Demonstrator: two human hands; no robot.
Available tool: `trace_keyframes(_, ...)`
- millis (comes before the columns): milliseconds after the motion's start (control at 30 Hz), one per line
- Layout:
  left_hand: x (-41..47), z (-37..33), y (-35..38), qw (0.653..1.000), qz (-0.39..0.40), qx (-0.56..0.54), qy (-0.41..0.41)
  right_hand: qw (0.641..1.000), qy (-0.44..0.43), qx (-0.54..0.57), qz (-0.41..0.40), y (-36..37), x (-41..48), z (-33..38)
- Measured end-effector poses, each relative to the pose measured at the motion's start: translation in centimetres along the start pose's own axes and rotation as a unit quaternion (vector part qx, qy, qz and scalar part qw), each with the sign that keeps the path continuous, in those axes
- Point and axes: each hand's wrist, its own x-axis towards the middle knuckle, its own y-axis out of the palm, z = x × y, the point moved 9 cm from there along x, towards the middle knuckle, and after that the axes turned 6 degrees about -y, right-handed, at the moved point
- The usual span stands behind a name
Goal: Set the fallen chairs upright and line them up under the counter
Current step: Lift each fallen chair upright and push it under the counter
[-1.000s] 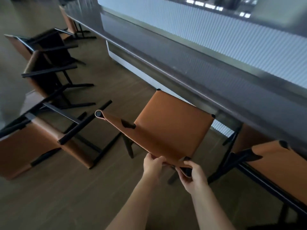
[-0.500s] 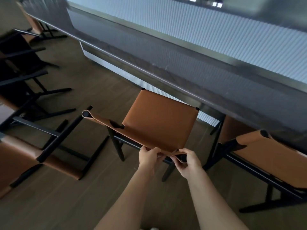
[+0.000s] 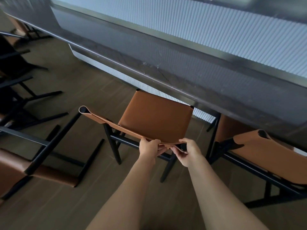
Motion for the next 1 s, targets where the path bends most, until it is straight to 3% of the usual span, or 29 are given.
trace_keyframes(300, 1.7, -1.5, 1.7, 0.999, -0.033, 0.03, -0.023, 1.0, 0.009, -0.019, -0.023, 0.4, 1.5, 2.0)
trace_keyframes(1000, 2.1, -1.7, 1.4, 0.997, -0.007, 0.075, -0.028, 0.999, 0.021, -0.032, -0.03, 0.3, 1.7, 1.9)
